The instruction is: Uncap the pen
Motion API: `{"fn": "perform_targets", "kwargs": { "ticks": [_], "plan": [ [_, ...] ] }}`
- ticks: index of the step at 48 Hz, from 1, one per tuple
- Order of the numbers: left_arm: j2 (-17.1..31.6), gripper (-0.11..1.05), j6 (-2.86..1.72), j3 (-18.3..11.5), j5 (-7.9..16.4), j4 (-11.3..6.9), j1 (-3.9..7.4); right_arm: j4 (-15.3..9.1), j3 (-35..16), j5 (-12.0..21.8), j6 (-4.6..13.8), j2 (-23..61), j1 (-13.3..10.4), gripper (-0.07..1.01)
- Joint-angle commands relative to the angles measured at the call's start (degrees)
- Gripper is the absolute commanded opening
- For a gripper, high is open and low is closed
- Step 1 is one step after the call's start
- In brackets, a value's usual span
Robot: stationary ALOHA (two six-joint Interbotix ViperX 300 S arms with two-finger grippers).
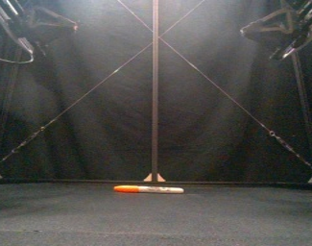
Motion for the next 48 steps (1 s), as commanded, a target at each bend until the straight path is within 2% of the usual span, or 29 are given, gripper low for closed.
{"fn": "perform_targets", "kwargs": {
  "ticks": [1, 5, 7, 10, 13, 15, 18, 25, 31, 34, 37, 42, 48],
  "plan": [
    [3.34, -0.05, 0.26, -0.44, -2.72, 0.35, 0.44, 0.35, -0.09, -1.32, -0.09, 3.60, -0.18, -0.01],
    [6.42, -0.01, 0.26, -0.62, -4.13, 0.44, 0.79, 0.97, -0.70, -3.43, 0.09, 9.76, -1.32, 0.04],
    [8.44, -0.01, 0.26, -0.79, -5.27, 0.44, 1.05, 2.02, -1.58, -4.31, 0.09, 14.24, -2.11, 0.05],
    [11.69, -0.01, 0.26, -0.97, -7.03, 0.44, 2.02, 4.04, -3.34, -4.66, 0.09, 20.74, -3.25, 0.06],
    [14.33, 0.00, 0.26, -1.32, -7.65, 0.35, 3.08, 6.86, -5.80, -4.66, 0.09, 27.60, -4.92, 0.09],
    [16.08, 0.00, 0.26, -1.49, -7.82, 0.35, 3.69, 8.26, -7.56, -4.66, 0.00, 31.82, -6.06, 0.13],
    [18.37, 0.01, 0.18, -1.76, -7.82, 0.26, 4.48, 8.88, -9.67, -4.75, -0.09, 36.65, -7.29, 0.22],
    [22.32, 0.05, 0.09, -2.29, -7.73, 0.18, 5.54, 8.88, -14.77, -4.66, -0.53, 46.67, -9.40, 0.58],
    [24.61, 0.17, 0.00, -2.37, -7.65, 0.18, 5.98, 8.53, -18.02, -4.57, -0.70, 53.35, -10.90, 0.80],
    [25.84, 0.27, 0.00, -2.37, -7.65, 0.18, 6.24, 7.73, -19.60, -4.22, -0.79, 56.34, -10.99, 0.83],
    [26.89, 0.37, 0.00, -2.37, -7.65, 0.18, 6.24, 6.33, -21.62, -2.99, -0.70, 59.59, -10.99, 0.83],
    [28.39, 0.54, 0.09, -2.37, -7.56, 0.18, 6.24, 5.45, -24.52, -0.26, -0.79, 63.90, -11.34, 0.83],
    [29.36, 0.63, 0.09, -2.46, -7.56, 0.18, 6.24, 5.36, -26.28, 1.58, -0.79, 66.45, -11.95, 0.82]
  ]
}}
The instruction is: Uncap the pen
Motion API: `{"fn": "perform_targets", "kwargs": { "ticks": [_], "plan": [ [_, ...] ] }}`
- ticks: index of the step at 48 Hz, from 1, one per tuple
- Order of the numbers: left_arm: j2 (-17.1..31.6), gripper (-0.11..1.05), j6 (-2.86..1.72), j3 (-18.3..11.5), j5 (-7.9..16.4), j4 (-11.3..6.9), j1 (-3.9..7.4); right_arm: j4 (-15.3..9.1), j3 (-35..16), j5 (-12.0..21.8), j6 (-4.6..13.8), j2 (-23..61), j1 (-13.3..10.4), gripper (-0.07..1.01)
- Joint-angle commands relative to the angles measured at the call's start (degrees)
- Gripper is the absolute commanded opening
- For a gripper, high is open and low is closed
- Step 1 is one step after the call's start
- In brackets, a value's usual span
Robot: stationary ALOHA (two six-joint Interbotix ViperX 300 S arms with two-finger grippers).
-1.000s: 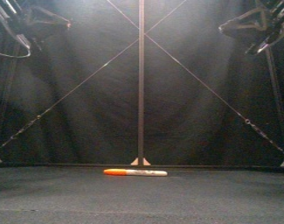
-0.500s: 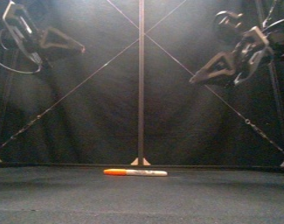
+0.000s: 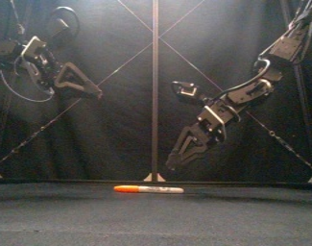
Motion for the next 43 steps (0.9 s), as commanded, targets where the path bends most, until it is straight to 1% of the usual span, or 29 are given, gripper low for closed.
{"fn": "perform_targets", "kwargs": {
  "ticks": [1, 5, 7, 9, 11, 12, 14, 15, 16, 18, 19, 20, 22, 23, 25, 26, 28, 29, 31, 33, 36, 37, 40, 42, 43],
  "plan": [
    [0.44, 0.64, 0.00, -1.49, -0.35, -0.09, 0.09, -0.09, -1.93, 0.97, -0.18, 0.44, -0.62, 0.82],
    [0.53, 0.65, 0.00, -1.58, -0.35, -0.09, 0.18, -0.26, -1.93, 1.85, -0.18, 1.41, -0.79, 0.77],
    [0.62, 0.65, 0.00, -1.85, -0.26, -0.09, 0.18, -0.26, -1.85, 2.11, -0.09, 1.85, -0.97, 0.70],
    [0.62, 0.65, 0.09, -2.29, 0.26, 0.00, 0.35, -0.35, -1.85, 2.46, -0.18, 2.02, -1.05, 0.63],
    [0.62, 0.65, 0.09, -3.08, 1.67, -0.09, 0.70, -0.62, -2.02, 2.72, -0.18, 1.85, -1.05, 0.57],
    [0.62, 0.65, 0.09, -3.60, 2.81, -0.09, 0.88, -0.79, -2.02, 2.90, -0.18, 1.41, -0.97, 0.55],
    [0.88, 0.65, 0.18, -5.27, 6.94, 0.09, 1.32, -1.41, -2.11, 3.16, -0.09, 0.00, -0.97, 0.52],
    [1.23, 0.65, 0.18, -5.98, 8.61, 0.18, 1.32, -1.67, -2.20, 3.43, -0.09, -1.32, -0.88, 0.52],
    [1.76, 0.65, 0.26, -7.03, 10.99, 0.53, 1.32, -2.02, -2.29, 3.52, -0.09, -2.29, -0.70, 0.52],
    [3.34, 0.65, 0.26, -8.96, 14.50, 1.41, 1.32, -2.81, -2.46, 4.04, -0.09, -4.83, -0.70, 0.52],
    [4.04, 0.66, 0.26, -9.76, 15.82, 1.85, 1.32, -3.16, -2.55, 4.31, -0.09, -6.15, -0.70, 0.52],
    [4.48, 0.66, 0.26, -10.20, 16.44, 2.20, 1.32, -3.34, -2.55, 4.48, -0.09, -6.77, -0.62, 0.52],
    [6.15, 0.68, 0.26, -11.69, 18.37, 3.60, 1.41, -3.78, -2.55, 5.01, 0.00, -8.26, -0.62, 0.52],
    [6.94, 0.70, 0.18, -12.22, 18.72, 4.13, 1.49, -4.04, -2.46, 5.45, 0.09, -9.14, -0.44, 0.52],
    [8.70, 0.74, 0.18, -13.36, 18.98, 5.01, 1.67, -4.22, -2.37, 6.06, 0.09, -10.11, -0.35, 0.52],
    [9.40, 0.76, 0.18, -13.80, 19.07, 5.27, 1.67, -4.31, -2.37, 6.24, 0.18, -10.46, -0.26, 0.52],
    [10.90, 0.82, 0.18, -14.77, 19.34, 5.63, 2.11, -4.48, -2.29, 6.68, 0.26, -10.81, 0.18, 0.52],
    [11.51, 0.84, 0.26, -15.03, 19.42, 5.71, 2.20, -4.48, -2.29, 6.68, 0.26, -10.81, 0.35, 0.52],
    [12.39, 0.87, 0.26, -15.64, 19.51, 6.15, 2.46, -4.48, -2.29, 6.86, 0.26, -10.81, 0.79, 0.52],
    [13.18, 0.89, 0.18, -16.00, 19.51, 6.77, 2.72, -4.48, -2.29, 6.86, 0.26, -10.81, 1.05, 0.52],
    [13.71, 0.89, 0.18, -16.44, 19.60, 7.65, 3.16, -4.48, -2.29, 6.86, 0.18, -10.81, 1.67, 0.52],
    [13.80, 0.89, 0.26, -16.44, 19.60, 7.91, 3.16, -4.48, -2.20, 6.86, 0.09, -10.81, 1.93, 0.52],
    [13.97, 0.89, 0.26, -16.44, 19.60, 8.53, 3.16, -4.48, -2.37, 6.86, -0.09, -10.81, 2.72, 0.52],
    [14.41, 0.89, 0.26, -16.44, 19.86, 8.61, 3.16, -4.57, -2.46, 6.86, -0.09, -10.81, 3.16, 0.52],
    [14.68, 0.89, 0.18, -16.44, 20.04, 8.53, 3.16, -4.66, -2.55, 6.86, -0.09, -10.81, 3.52, 0.52]
  ]
}}
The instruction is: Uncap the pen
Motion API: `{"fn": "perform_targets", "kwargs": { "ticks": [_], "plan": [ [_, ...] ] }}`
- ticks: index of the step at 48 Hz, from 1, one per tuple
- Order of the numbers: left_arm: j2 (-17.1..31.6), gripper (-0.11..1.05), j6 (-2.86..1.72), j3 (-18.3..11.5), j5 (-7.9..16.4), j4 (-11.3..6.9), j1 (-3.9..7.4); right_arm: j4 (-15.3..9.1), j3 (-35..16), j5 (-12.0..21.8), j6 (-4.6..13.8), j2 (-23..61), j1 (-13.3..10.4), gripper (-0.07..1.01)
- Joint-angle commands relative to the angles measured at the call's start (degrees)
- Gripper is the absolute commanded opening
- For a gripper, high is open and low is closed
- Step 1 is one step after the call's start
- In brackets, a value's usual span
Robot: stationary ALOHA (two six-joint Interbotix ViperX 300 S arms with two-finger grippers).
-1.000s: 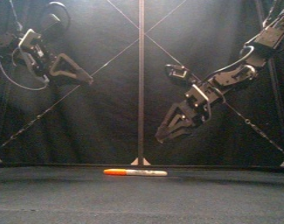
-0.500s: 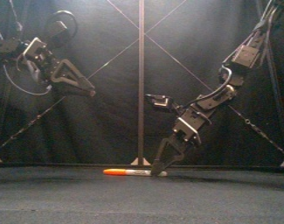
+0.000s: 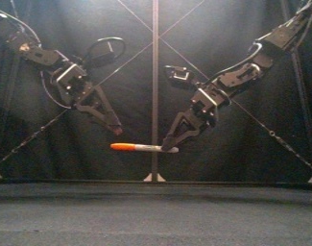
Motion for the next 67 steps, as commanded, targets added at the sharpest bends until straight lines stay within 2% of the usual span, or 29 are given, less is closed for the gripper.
{"fn": "perform_targets", "kwargs": {
  "ticks": [1, 9, 16, 22, 24, 27, 32, 41, 50, 54, 60, 63, 67],
  "plan": [
    [0.79, 0.89, -0.09, -1.41, 0.35, 0.35, 0.26, -0.26, -1.14, -0.18, -0.09, -1.93, 1.14, 0.52],
    [3.96, 0.87, -0.09, -2.37, 2.29, 0.26, 0.09, -0.44, -1.23, -0.18, 0.18, -1.93, 1.58, 0.52],
    [5.10, 0.83, 0.00, -3.52, 2.37, 0.35, 0.09, -0.53, -1.41, -0.18, 0.18, -1.93, 1.76, 0.52],
    [5.54, 0.67, 0.09, -3.60, 2.37, 0.70, -0.09, -0.53, -1.23, -0.18, 0.09, -1.93, 1.67, 0.52],
    [5.54, 0.57, 0.09, -3.60, 2.37, 1.23, -0.18, -0.53, -1.23, -0.18, 0.09, -1.93, 1.67, 0.52],
    [5.54, 0.49, 0.09, -3.52, 2.29, 2.11, -0.18, -0.53, -0.88, -0.18, 0.09, -2.02, 1.67, 0.52],
    [5.19, 0.45, 0.00, -2.99, 2.29, 3.52, -0.18, -0.53, 0.26, -0.18, 0.18, -2.64, 1.41, 0.52],
    [2.99, 0.45, 0.00, 0.70, 2.29, 3.78, 0.18, -0.35, 5.36, -0.53, 0.44, -6.15, 1.32, 0.52],
    [-1.76, 0.45, -0.09, 4.83, 1.93, 3.60, 0.88, 0.09, 10.37, -1.05, 0.53, -11.69, 0.26, 0.52],
    [-4.39, 0.45, -0.26, 6.77, 1.58, 3.43, 0.79, 0.18, 12.48, -2.55, 0.53, -14.24, 0.18, 0.52],
    [-8.79, 0.45, -0.18, 9.49, 1.32, 3.25, 0.44, 0.18, 15.47, -7.12, 0.62, -16.26, 0.26, 0.52],
    [-10.55, 0.45, -0.26, 10.28, 0.97, 3.08, 0.44, 0.26, 16.17, -7.73, 0.62, -16.35, 0.26, 0.52],
    [-11.95, 0.45, -0.09, 10.63, 0.09, 2.99, 0.35, 0.44, 16.44, -7.73, 0.62, -16.35, 0.26, 0.52]
  ]
}}
